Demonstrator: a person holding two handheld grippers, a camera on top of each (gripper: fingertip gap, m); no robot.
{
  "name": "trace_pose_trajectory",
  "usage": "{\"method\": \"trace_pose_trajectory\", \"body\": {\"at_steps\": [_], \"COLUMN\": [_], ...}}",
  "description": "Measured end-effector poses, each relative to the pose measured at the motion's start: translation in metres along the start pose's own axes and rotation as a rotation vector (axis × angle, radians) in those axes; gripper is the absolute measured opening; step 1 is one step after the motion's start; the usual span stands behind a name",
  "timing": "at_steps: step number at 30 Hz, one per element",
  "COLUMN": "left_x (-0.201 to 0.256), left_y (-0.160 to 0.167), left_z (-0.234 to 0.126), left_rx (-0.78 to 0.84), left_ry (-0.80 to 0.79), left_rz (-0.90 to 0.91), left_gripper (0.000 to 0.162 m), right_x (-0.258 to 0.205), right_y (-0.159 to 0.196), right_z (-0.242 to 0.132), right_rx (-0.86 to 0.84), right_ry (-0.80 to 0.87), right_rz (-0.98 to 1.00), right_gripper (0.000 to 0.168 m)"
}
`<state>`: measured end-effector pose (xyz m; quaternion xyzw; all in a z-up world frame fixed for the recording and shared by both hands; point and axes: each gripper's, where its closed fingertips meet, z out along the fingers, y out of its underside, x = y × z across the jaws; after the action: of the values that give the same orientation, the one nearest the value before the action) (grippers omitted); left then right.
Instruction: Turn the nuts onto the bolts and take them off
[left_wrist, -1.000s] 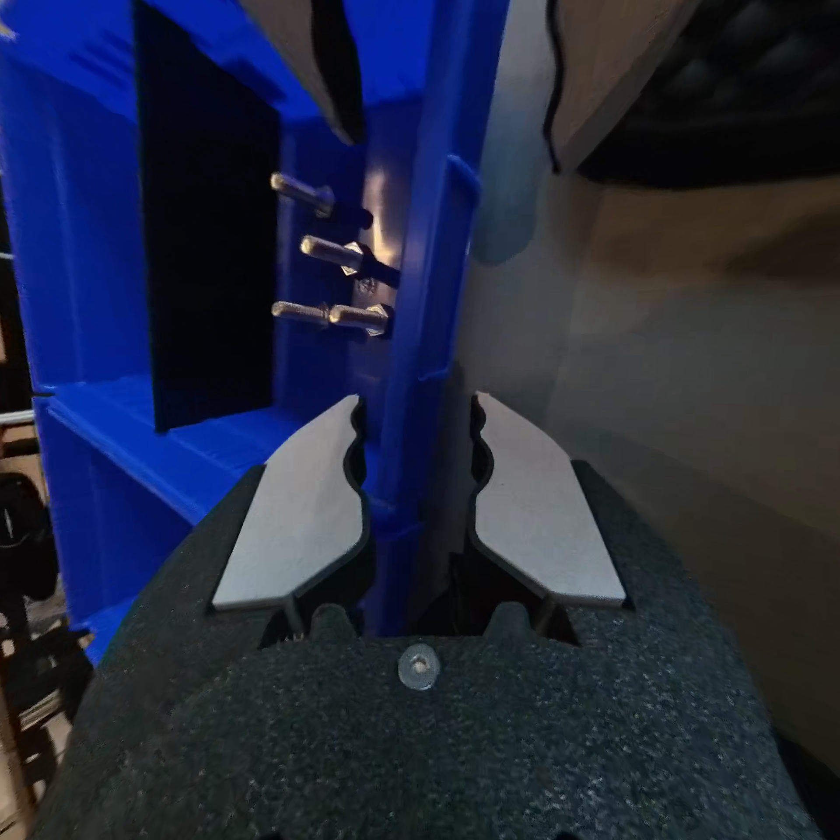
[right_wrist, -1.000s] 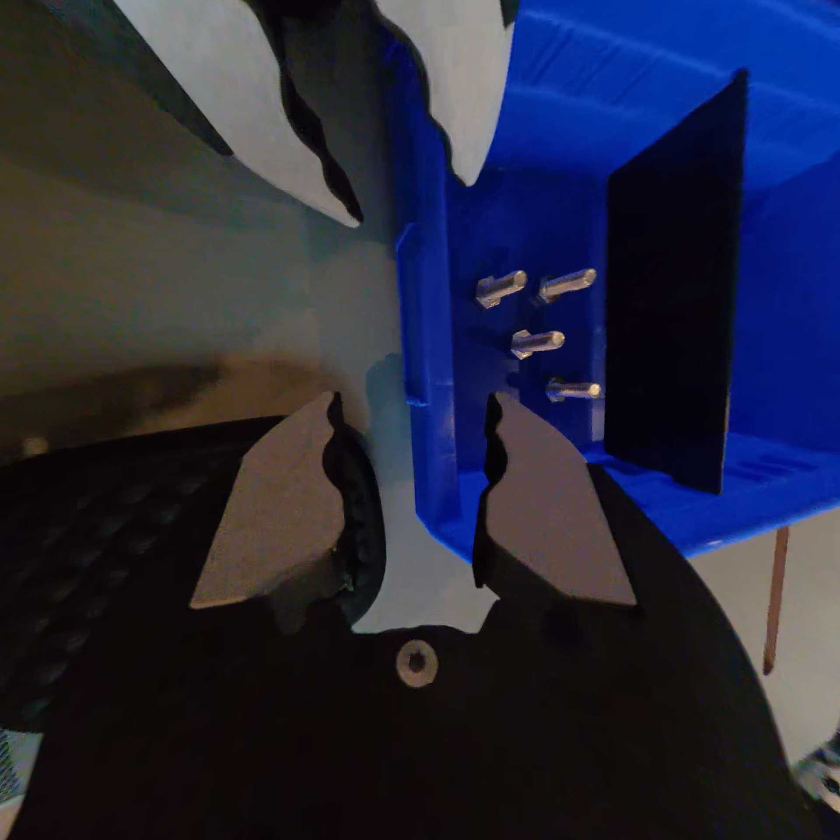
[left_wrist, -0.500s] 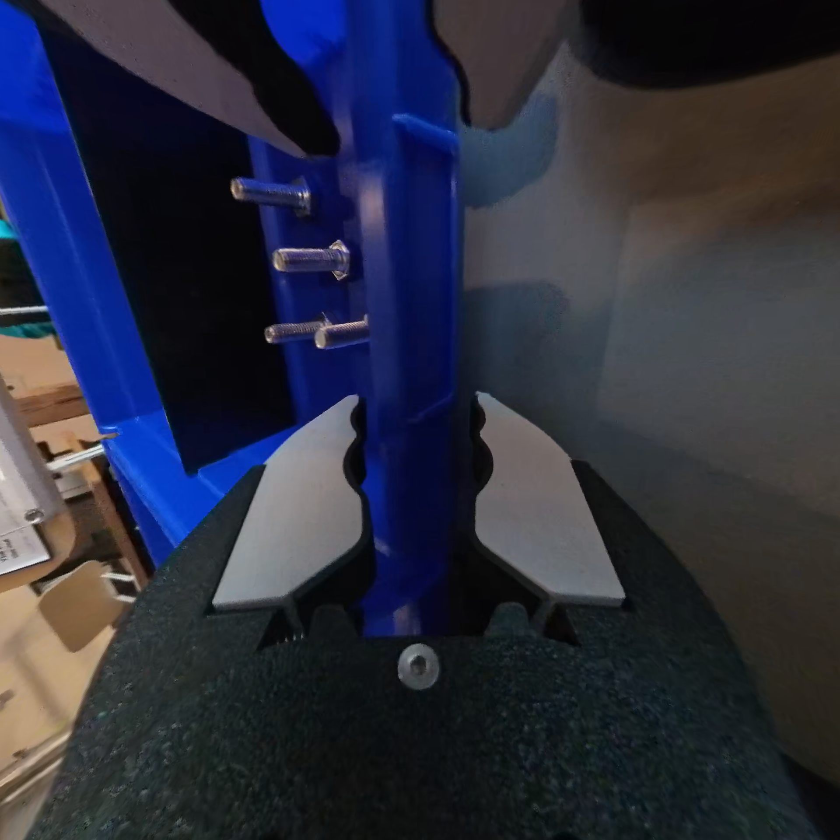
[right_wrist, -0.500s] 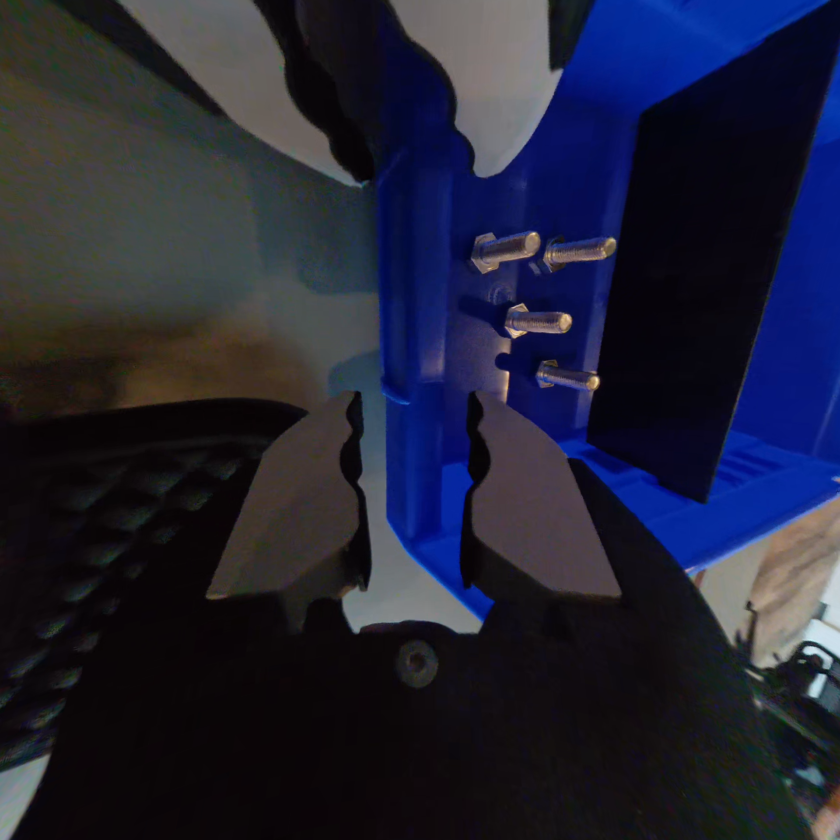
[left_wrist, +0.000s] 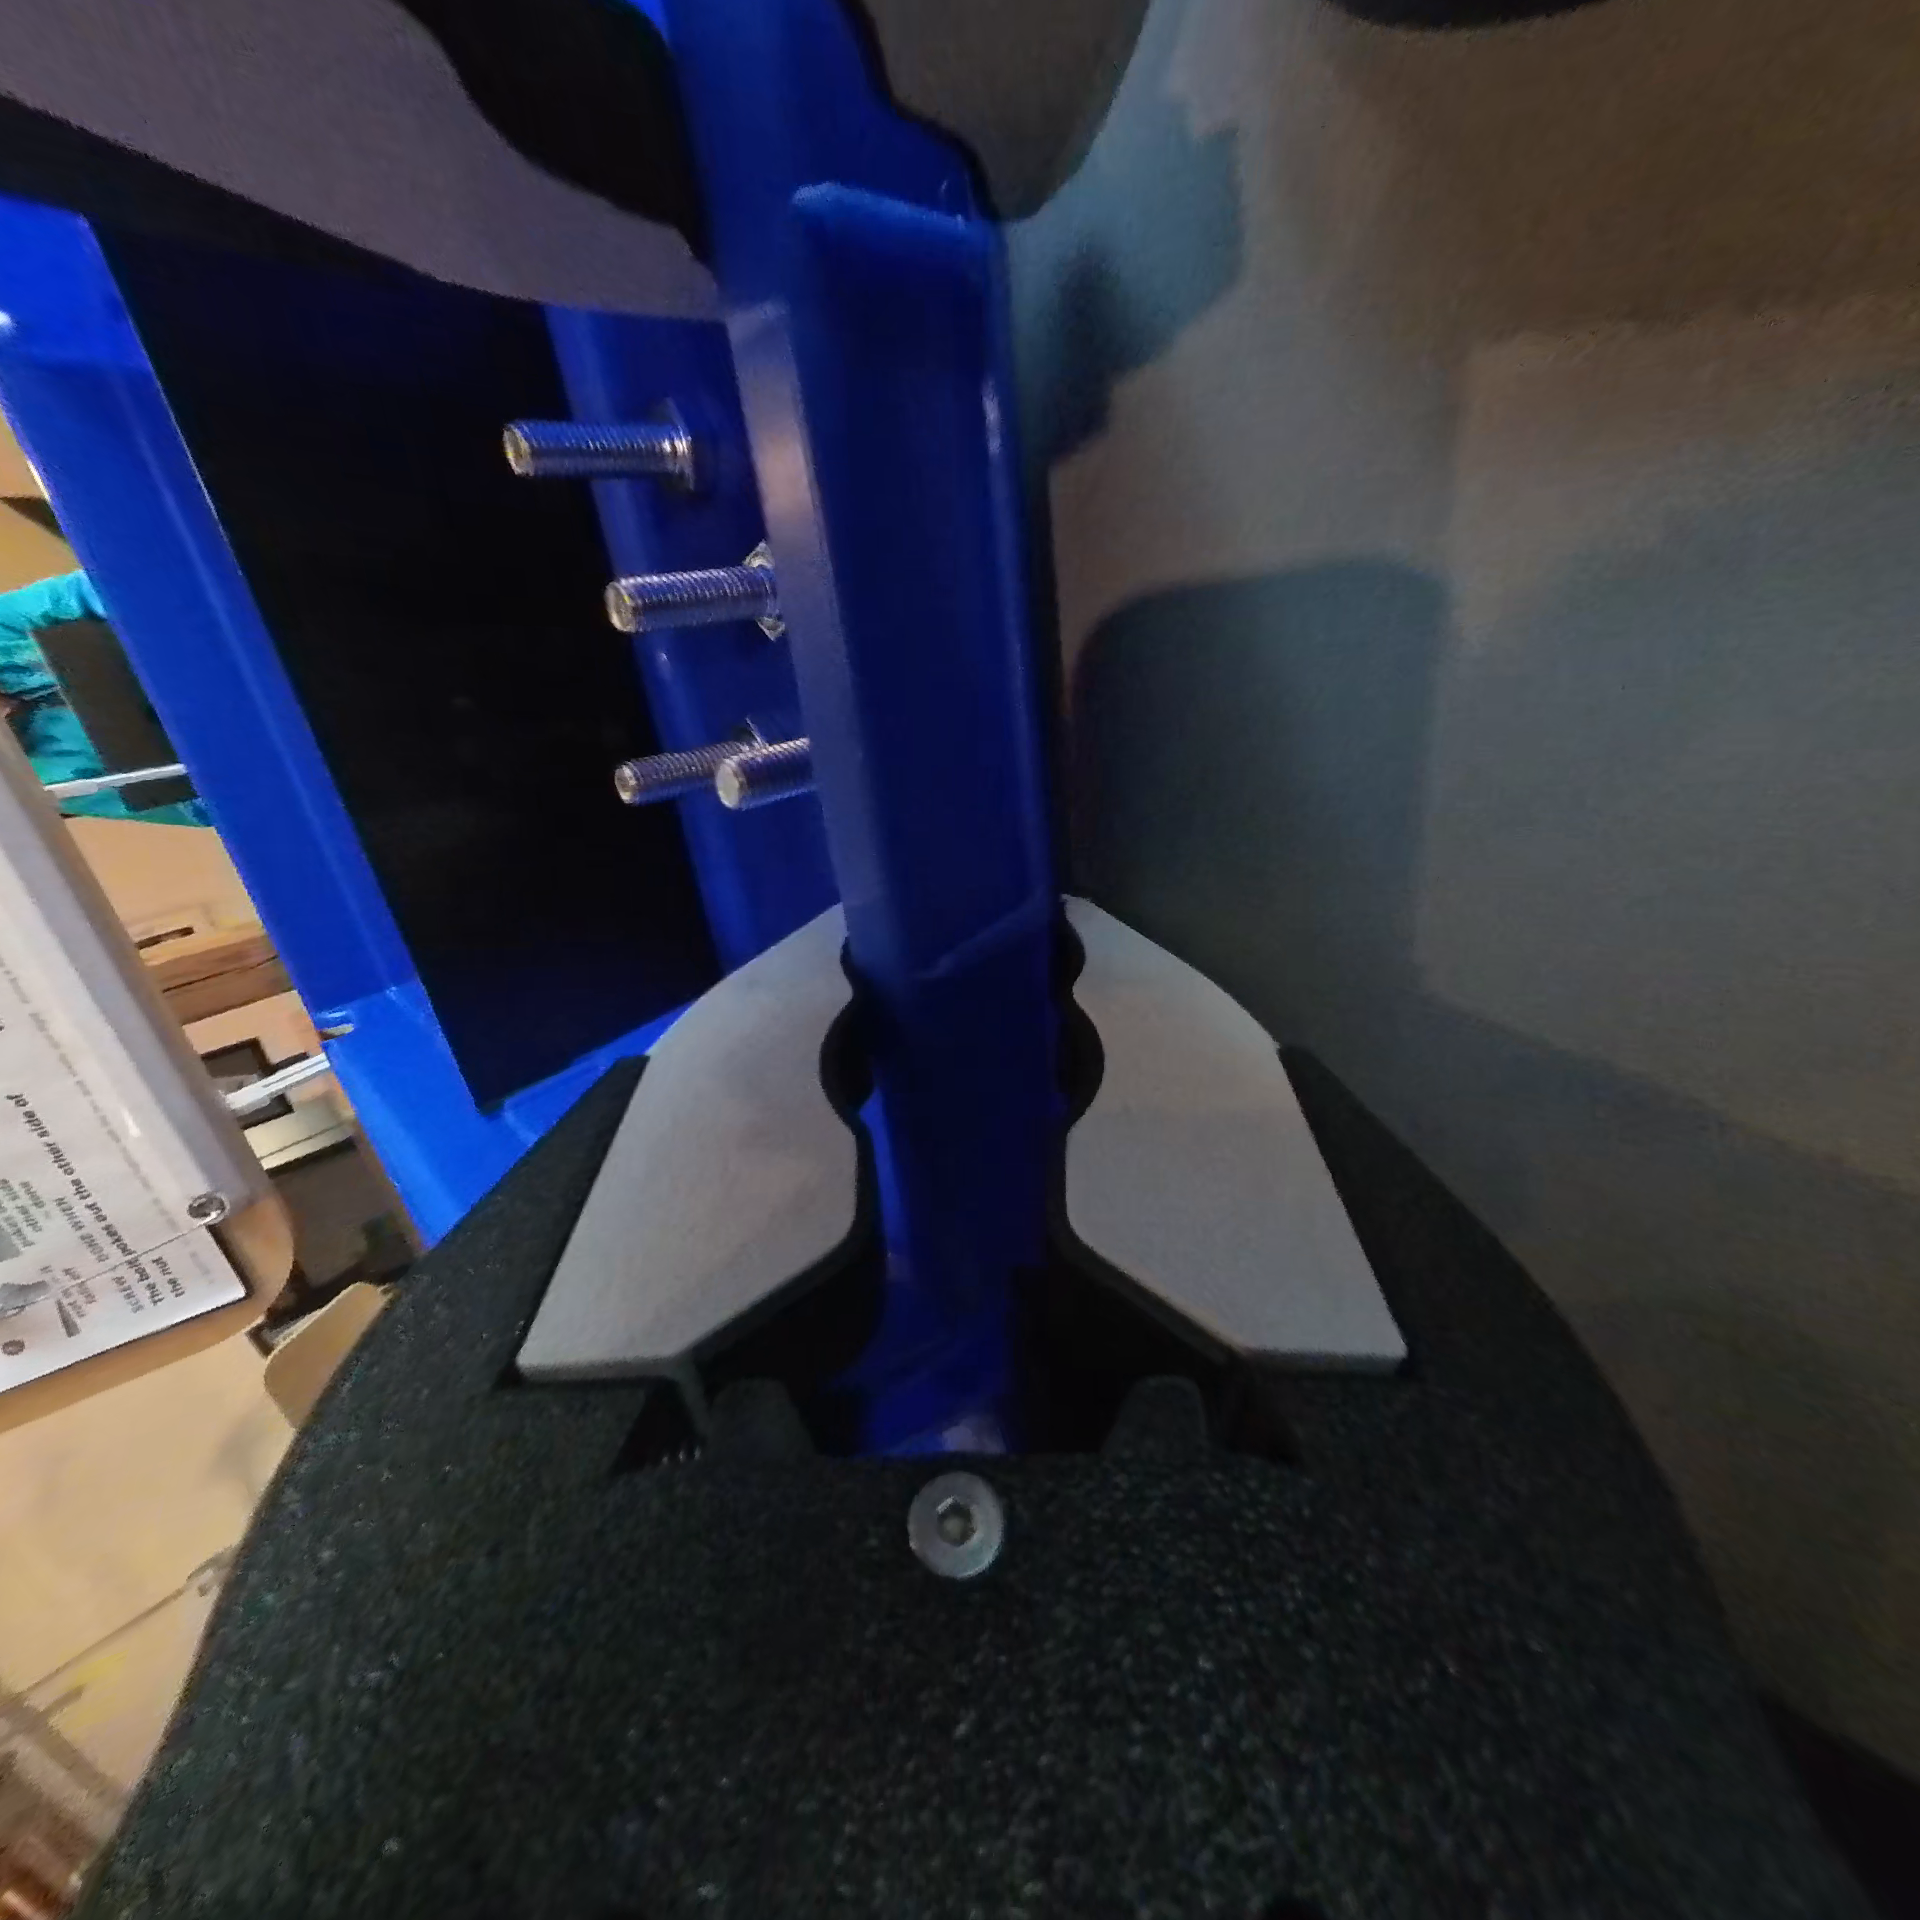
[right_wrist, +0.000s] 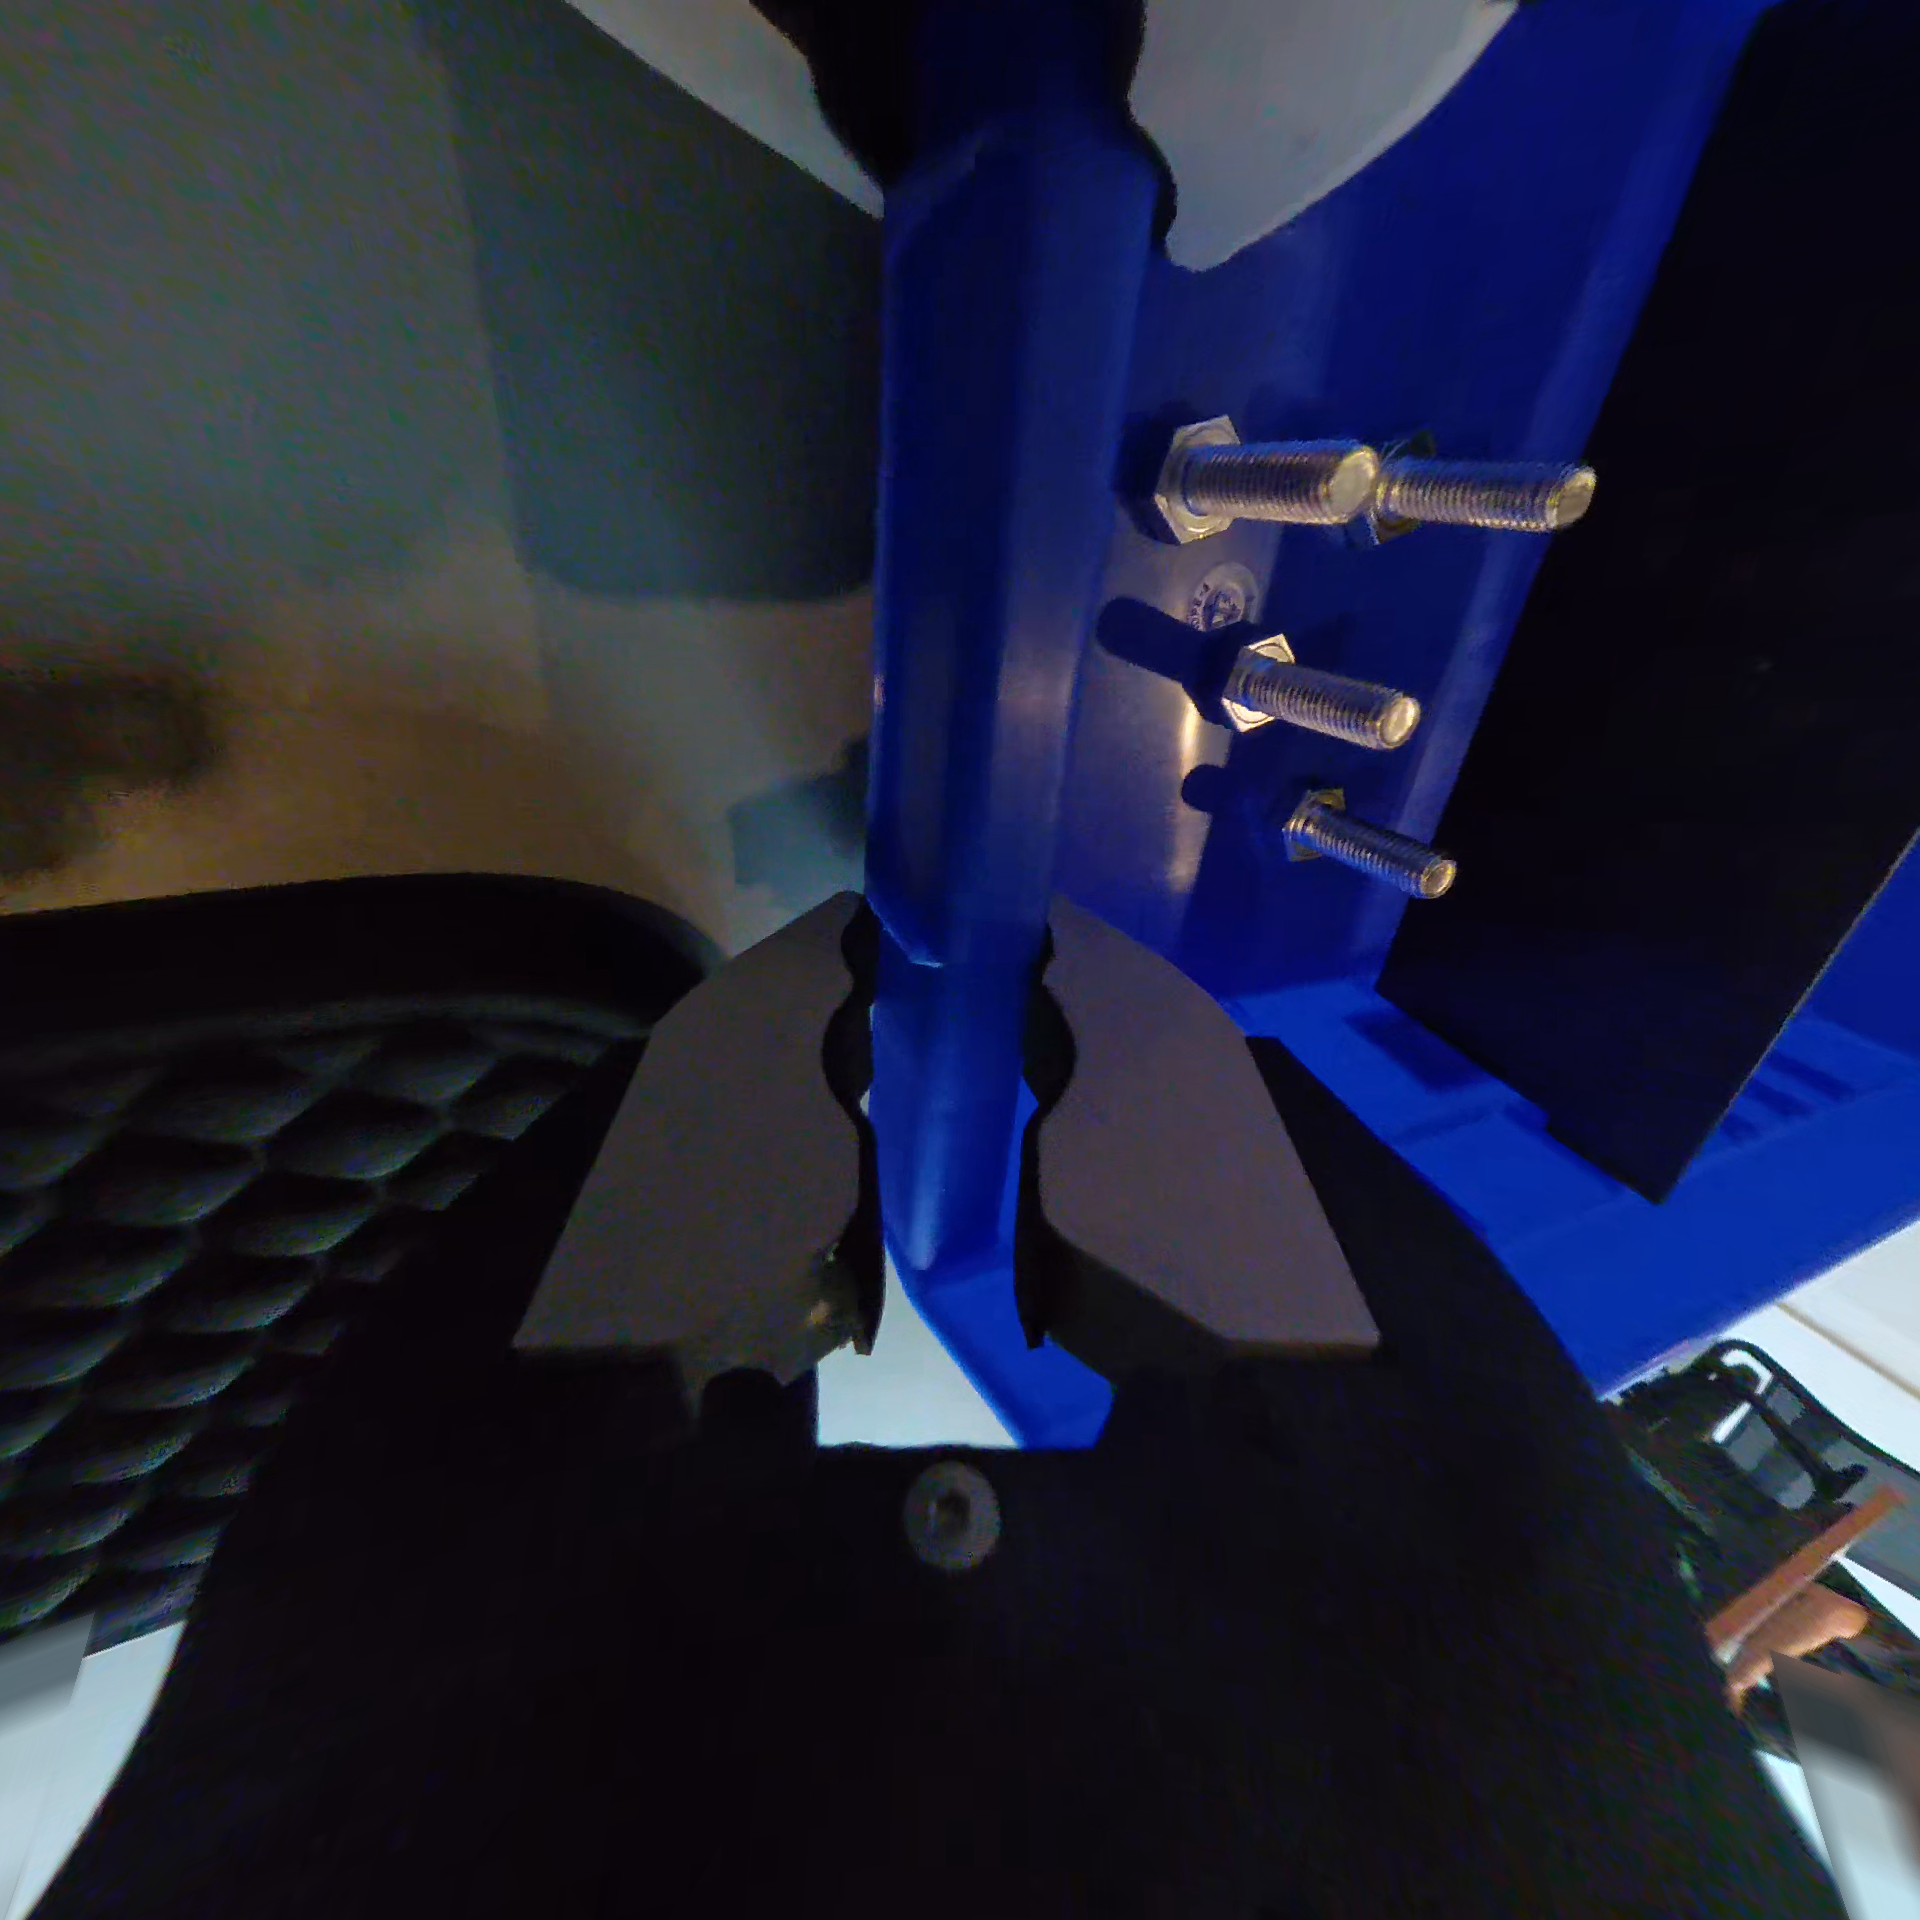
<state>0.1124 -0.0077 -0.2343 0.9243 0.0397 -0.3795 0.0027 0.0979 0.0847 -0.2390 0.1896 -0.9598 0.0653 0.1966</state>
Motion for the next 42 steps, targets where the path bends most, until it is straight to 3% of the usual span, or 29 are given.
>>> {"method": "trace_pose_trajectory", "body": {"at_steps": [11,17,22,31,42], "left_x": [0.001,-0.023,-0.048,-0.078,-0.055], "left_y": [-0.016,-0.022,-0.006,0.085,0.263], "left_z": [-0.018,-0.048,-0.084,-0.150,-0.200], "left_rx": [0.064,0.091,0.101,0.053,-0.058], "left_ry": [0.019,-0.002,-0.019,-0.054,-0.011], "left_rz": [0.027,0.026,0.010,-0.017,-0.013], "left_gripper": [0.029,0.029,0.029,0.029,0.030], "right_x": [-0.011,-0.001,0.016,0.050,0.062], "right_y": [0.009,0.009,-0.012,-0.110,-0.298], "right_z": [-0.019,-0.060,-0.099,-0.149,-0.139], "right_rx": [-0.007,-0.037,-0.055,-0.028,0.104], "right_ry": [-0.016,-0.002,0.008,0.039,0.018], "right_rz": [-0.003,0.007,-0.003,-0.046,-0.083], "right_gripper": [0.023,0.023,0.023,0.023,0.023]}}
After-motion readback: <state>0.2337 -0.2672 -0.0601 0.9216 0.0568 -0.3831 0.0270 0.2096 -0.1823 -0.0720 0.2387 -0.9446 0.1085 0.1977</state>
